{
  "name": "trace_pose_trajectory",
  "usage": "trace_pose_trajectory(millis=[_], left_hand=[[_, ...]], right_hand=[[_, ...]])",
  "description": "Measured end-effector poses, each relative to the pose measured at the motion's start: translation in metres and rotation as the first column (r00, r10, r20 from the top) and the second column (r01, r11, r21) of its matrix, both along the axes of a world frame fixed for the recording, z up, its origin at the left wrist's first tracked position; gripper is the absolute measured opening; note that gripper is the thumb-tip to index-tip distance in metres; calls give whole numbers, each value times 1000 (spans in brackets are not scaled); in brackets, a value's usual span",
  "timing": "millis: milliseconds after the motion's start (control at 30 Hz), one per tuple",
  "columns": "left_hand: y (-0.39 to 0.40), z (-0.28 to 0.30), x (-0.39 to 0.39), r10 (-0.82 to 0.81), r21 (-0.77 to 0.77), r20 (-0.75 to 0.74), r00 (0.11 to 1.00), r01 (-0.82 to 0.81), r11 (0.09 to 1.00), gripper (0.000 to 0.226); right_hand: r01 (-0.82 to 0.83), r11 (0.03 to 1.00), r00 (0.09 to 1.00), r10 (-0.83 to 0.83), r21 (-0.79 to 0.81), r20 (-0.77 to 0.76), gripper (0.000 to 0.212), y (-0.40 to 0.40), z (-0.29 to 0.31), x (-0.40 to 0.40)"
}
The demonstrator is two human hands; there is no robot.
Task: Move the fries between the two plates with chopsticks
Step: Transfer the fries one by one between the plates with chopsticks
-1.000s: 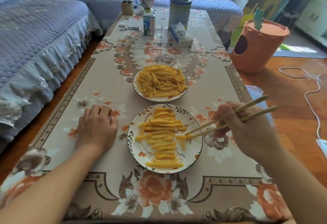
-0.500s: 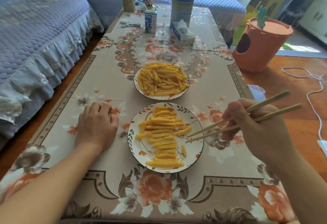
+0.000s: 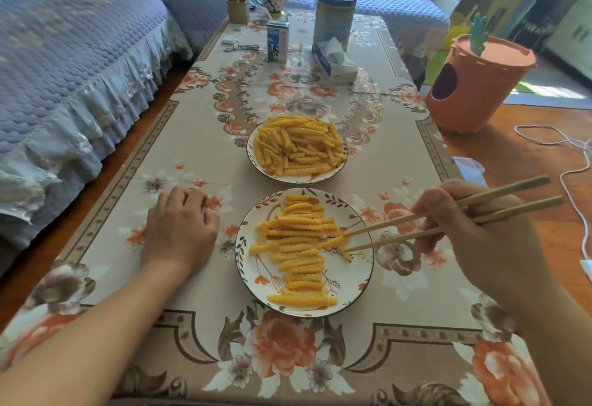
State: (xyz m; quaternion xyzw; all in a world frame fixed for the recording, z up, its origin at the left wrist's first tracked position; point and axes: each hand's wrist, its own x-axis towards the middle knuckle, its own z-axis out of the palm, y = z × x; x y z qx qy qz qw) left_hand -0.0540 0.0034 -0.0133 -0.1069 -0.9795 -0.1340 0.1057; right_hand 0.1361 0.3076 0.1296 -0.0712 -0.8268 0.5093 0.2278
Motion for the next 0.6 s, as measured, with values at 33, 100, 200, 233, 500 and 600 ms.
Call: trace_pose_trajectory(millis=[33,100,200,233,500,600], left_hand=[[0,0,0,-1,0,-4,1000,1,1000,26],[-1,-1,0,-5,4,-9,1000,5,1000,26],[-2,-1,-1,-11,7,2,1000,11,1000,35],[-2,-1,-2,-11,11,5,1000,11,1000,37],[-4,-2,-2,-16,4,1,1000,16,1000,35],[-4,-3,-2,-19,1,2,1000,19,1000,33]], right_hand=[[26,999,1000,-27,-34,-15,30,1,2,1],[60,994,998,-61,-86,-12,35,3,5,0],[42,992,997,-34,-117,73,42,-2,2,-4],[29,994,993,-17,-102,114,46,-4,-1,-5],[99,990,995,-97,-97,25,43,-1,7,-19],[136,979,989,-143,-151,-33,37,-8,14,-45]])
